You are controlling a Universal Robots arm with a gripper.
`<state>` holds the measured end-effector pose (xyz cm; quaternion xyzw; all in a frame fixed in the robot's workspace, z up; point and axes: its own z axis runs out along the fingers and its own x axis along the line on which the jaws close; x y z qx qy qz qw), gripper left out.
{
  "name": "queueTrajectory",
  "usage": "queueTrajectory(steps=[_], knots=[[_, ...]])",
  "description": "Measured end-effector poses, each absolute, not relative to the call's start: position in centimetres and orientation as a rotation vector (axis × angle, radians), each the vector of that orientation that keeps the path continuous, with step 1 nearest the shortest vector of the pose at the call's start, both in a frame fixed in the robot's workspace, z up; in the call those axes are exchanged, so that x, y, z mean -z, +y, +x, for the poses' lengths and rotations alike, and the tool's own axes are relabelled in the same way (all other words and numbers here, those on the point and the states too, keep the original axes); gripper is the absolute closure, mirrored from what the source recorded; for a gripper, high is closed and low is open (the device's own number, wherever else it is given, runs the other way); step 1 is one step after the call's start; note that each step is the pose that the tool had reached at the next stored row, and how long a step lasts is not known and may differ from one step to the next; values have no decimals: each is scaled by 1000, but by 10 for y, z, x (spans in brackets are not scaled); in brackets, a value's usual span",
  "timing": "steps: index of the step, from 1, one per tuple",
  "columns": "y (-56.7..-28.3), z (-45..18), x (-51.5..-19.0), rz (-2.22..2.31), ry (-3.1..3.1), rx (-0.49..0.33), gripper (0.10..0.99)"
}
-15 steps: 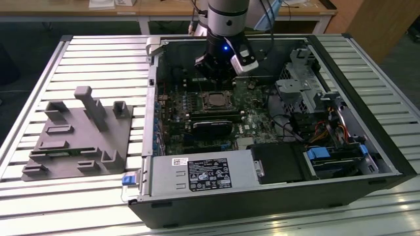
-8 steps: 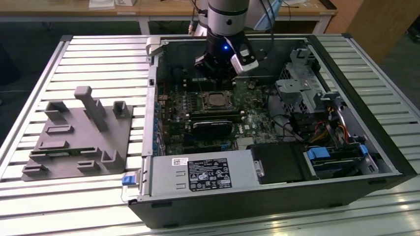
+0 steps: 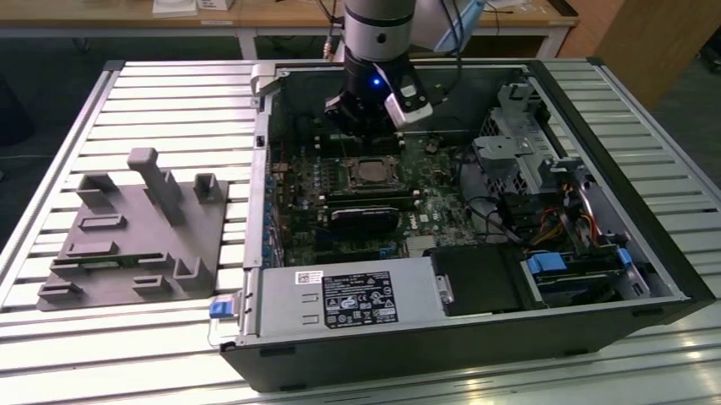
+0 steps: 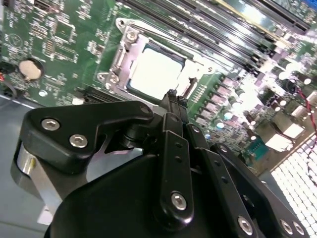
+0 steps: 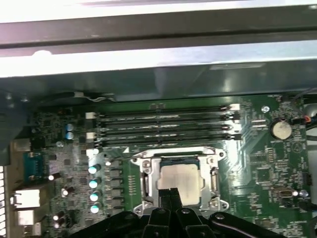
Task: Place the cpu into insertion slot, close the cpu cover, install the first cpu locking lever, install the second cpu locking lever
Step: 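Install the first cpu locking lever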
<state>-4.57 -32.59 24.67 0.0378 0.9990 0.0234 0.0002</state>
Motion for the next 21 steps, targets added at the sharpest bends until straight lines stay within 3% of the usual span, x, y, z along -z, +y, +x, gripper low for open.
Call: queueTrajectory(steps=[21], knots=[[-326,-88,-247,119,3138,-91,980]])
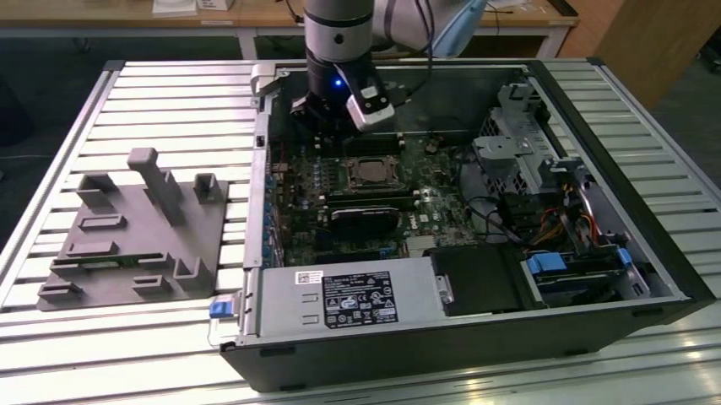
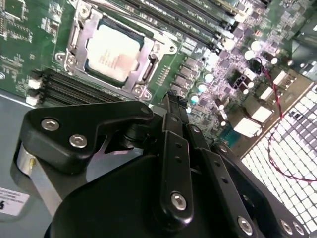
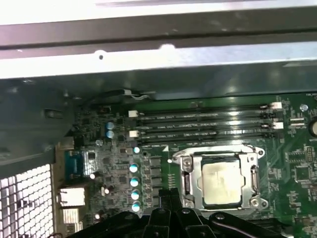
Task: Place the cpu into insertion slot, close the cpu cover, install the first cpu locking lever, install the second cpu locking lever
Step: 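Install the first cpu locking lever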
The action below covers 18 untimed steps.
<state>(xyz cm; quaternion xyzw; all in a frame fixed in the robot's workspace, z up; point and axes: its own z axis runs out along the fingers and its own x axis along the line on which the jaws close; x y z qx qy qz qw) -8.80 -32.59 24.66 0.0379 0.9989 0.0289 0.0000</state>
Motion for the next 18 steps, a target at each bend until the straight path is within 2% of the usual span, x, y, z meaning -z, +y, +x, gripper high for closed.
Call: queueTrajectory(steps=[6,14,18], knots=[[-326,-96,-247,119,3136,-194,980],[-326,-101,-247,118,3121,-399,980],[-326,-101,-247,118,3120,-413,980]])
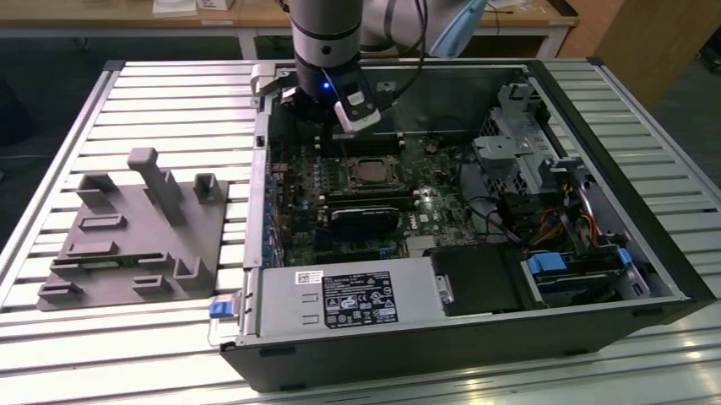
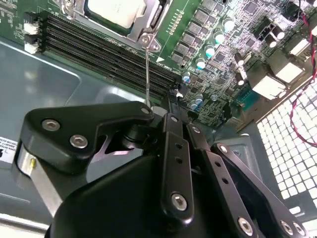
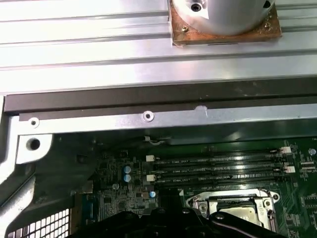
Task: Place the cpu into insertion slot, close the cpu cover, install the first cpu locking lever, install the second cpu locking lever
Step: 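Install the first cpu locking lever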
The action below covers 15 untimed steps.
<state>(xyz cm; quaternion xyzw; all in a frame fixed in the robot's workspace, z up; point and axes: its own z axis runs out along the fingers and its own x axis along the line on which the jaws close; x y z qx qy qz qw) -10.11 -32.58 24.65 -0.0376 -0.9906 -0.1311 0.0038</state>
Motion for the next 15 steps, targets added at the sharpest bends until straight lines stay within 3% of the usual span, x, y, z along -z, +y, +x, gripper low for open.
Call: queueTrajectory(steps=[15], knots=[[-326,-83,-246,-118,-3105,411,980]])
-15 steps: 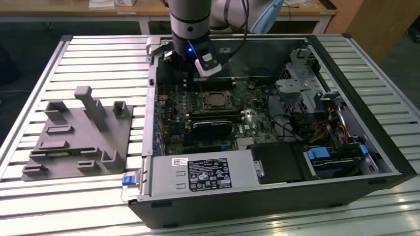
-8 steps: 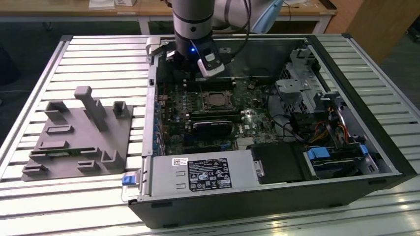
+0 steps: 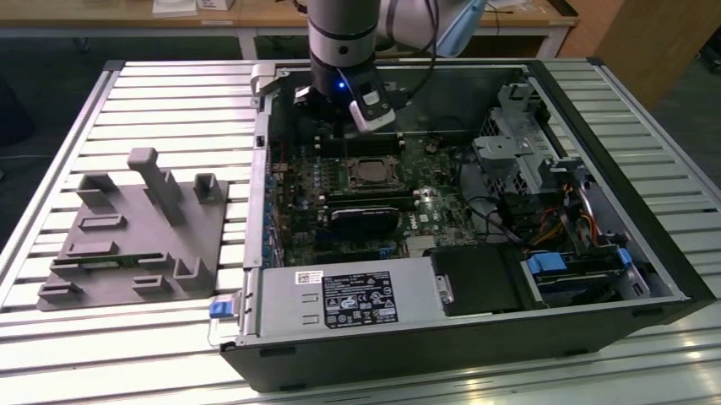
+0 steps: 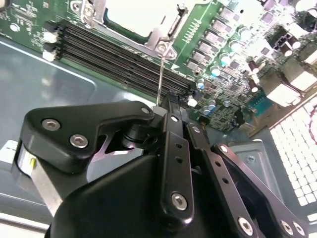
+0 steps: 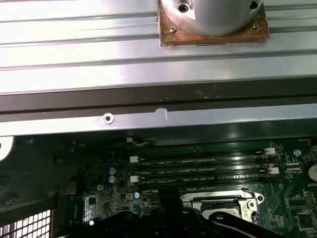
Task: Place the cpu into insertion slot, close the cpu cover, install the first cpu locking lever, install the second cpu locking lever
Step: 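Install the first cpu locking lever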
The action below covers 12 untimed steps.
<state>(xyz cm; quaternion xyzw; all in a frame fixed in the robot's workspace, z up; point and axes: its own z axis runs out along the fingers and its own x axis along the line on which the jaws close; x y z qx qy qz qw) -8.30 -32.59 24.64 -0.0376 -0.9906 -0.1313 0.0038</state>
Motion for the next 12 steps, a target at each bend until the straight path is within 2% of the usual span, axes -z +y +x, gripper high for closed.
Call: queueTrajectory(steps=[12], knots=[[-326,-64,-246,-118,-3105,411,980]])
